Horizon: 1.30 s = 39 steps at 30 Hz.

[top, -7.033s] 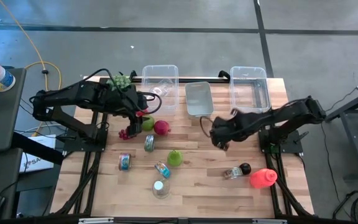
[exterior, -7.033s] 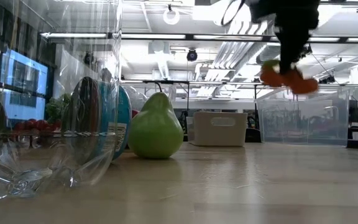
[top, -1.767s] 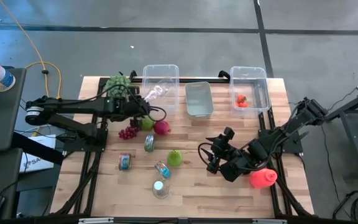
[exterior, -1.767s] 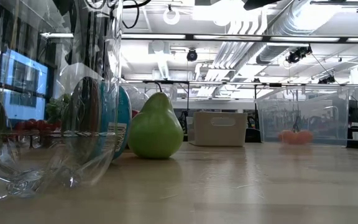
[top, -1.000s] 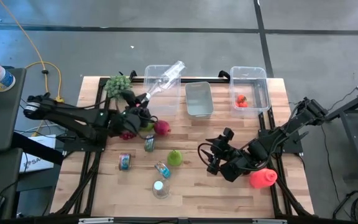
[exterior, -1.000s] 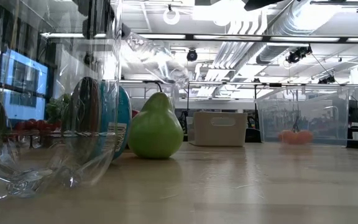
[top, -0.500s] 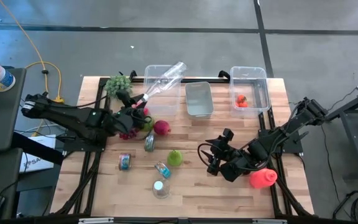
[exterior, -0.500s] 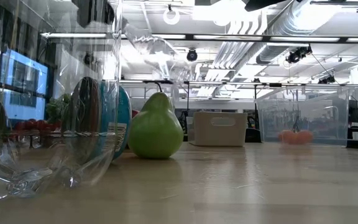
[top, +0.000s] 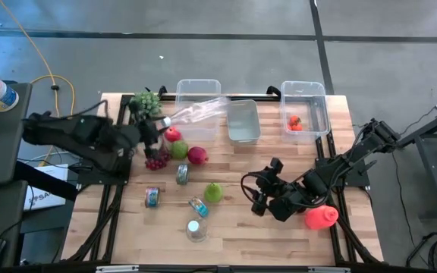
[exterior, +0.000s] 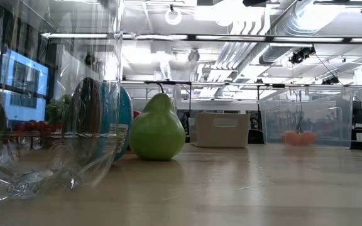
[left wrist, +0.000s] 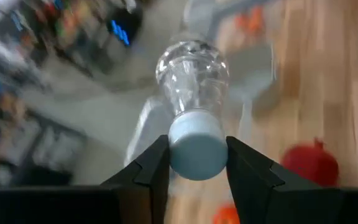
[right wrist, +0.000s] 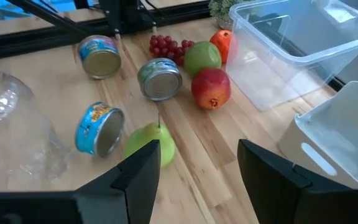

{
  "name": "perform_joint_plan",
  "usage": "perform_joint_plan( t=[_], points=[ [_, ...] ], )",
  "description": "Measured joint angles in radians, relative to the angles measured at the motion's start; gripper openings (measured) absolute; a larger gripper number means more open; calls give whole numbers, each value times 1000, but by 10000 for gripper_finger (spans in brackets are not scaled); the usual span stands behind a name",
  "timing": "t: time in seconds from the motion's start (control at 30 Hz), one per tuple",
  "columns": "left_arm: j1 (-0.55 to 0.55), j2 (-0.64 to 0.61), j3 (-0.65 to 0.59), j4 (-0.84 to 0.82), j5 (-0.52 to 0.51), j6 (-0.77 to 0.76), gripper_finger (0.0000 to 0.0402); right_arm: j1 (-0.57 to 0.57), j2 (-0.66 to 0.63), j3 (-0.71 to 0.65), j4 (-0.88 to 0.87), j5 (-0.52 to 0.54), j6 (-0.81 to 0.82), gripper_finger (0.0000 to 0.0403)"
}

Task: Pick & Place Food Item
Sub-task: Put the transparent bottle into the left transparent bin upright

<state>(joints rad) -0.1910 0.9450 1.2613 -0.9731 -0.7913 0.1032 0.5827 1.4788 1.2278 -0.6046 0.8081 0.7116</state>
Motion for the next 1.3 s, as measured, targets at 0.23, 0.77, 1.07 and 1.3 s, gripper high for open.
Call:
perform_joint_plan(
  t=[0.23, 0.77, 1.07, 1.3],
  points=[
    [64, 41, 212, -156, 123, -19, 122, 0, 0, 0, 12, -1, 0, 204],
    [438, 223, 429, -357, 280, -92, 136, 2, 0, 0, 2, 0, -9, 204],
    [581, 387, 428, -373, 512, -23, 124, 2, 0, 0, -34, 0, -9, 204],
    [659, 531, 429, -369, 607, 34, 122, 2, 0, 0, -34, 0, -7, 204]
  ],
)
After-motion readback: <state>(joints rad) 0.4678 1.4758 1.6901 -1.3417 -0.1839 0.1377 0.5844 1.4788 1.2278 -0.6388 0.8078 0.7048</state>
